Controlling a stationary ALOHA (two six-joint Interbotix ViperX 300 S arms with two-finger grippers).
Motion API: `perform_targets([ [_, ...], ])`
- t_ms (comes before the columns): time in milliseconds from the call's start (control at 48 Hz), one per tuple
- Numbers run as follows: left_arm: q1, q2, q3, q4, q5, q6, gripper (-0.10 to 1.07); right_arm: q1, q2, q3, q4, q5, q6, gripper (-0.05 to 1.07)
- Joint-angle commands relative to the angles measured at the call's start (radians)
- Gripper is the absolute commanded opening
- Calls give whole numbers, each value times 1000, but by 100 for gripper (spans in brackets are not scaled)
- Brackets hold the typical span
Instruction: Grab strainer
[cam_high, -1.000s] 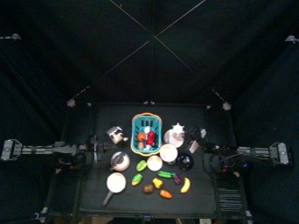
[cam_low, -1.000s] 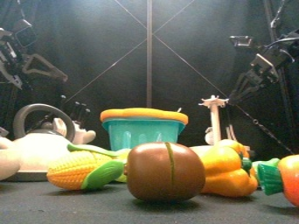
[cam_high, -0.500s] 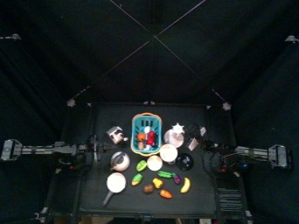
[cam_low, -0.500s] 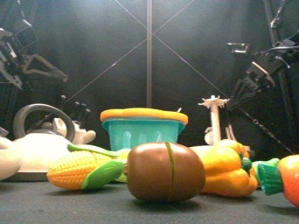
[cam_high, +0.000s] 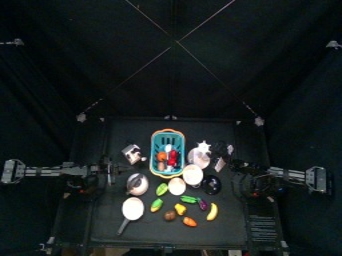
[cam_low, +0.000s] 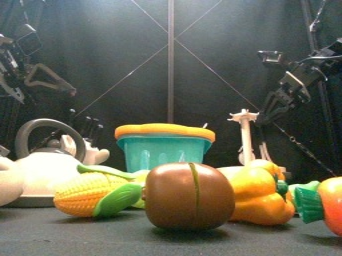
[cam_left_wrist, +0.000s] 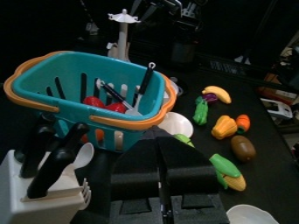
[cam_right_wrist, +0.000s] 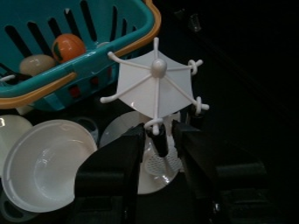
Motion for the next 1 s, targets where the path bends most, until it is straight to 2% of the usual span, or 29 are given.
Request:
perform_targets([
  [0,3,6,-15,0,-9,0,-2,-5,8,-8,-3,-9,-2,71],
  [167,3,5,-14,0,-9,0,-2,-3,14,-2,-3,-9,-2,69],
  [500,3,5,-14,-6,-9,0,-2,0,9,-5,2,-9,-2,54],
  [979,3,5,-14,-9,-9,0,-2,9,-23,2,23,-8,0,53],
])
